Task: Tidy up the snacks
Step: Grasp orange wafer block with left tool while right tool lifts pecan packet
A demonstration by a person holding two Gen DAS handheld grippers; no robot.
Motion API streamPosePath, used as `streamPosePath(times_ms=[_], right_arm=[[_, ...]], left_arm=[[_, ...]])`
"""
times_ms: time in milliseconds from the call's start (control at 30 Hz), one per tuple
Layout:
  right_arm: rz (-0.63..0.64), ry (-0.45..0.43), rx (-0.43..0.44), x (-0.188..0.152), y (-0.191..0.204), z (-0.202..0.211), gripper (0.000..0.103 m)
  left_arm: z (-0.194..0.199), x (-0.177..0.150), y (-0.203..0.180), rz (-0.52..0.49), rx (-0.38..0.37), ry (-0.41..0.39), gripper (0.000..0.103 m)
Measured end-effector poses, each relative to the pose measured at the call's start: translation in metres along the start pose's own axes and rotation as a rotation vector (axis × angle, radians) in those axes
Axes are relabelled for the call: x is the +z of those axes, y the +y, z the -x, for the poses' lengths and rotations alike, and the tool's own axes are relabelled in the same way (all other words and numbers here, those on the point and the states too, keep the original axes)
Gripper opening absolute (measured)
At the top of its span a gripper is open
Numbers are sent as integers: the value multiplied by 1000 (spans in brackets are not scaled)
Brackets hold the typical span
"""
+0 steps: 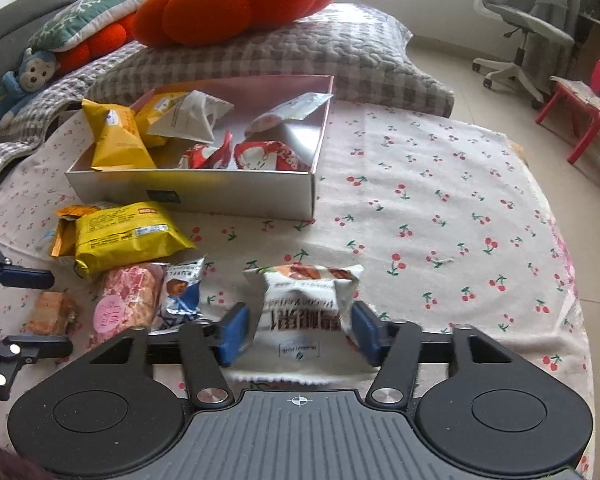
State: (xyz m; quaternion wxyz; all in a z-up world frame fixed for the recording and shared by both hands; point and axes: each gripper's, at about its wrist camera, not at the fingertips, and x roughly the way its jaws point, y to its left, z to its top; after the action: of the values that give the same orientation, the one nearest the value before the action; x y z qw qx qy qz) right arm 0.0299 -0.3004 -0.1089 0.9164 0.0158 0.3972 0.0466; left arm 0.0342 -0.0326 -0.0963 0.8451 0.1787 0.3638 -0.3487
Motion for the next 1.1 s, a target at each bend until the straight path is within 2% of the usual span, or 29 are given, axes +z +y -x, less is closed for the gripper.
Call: streamPosePath(times_ms=[200, 467, 567, 667, 833, 900, 1100], right_arm=[[10, 16, -10, 0, 3, -5, 67], [24, 54, -16, -3, 4, -12, 74], [26, 54, -16, -4, 4, -13, 74], [22, 53, -15, -3, 4, -13, 74], [32, 50, -13, -3, 4, -14, 73], [35, 48, -16, -3, 4, -14, 73], [76, 19, -9, -3, 8, -13, 56]], left_arm=[[4, -1, -5, -32, -35, -12, 78], [0, -4, -4, -48, -35, 4, 79], [-1, -4, -2, -33, -42, 10, 72], [0, -1, -1, -25, -52, 0, 69], [-1, -1, -5, -62, -50, 4, 65], [-1, -1, -7, -71, -47, 6, 60], [-1, 0, -10, -77, -21, -6, 54]])
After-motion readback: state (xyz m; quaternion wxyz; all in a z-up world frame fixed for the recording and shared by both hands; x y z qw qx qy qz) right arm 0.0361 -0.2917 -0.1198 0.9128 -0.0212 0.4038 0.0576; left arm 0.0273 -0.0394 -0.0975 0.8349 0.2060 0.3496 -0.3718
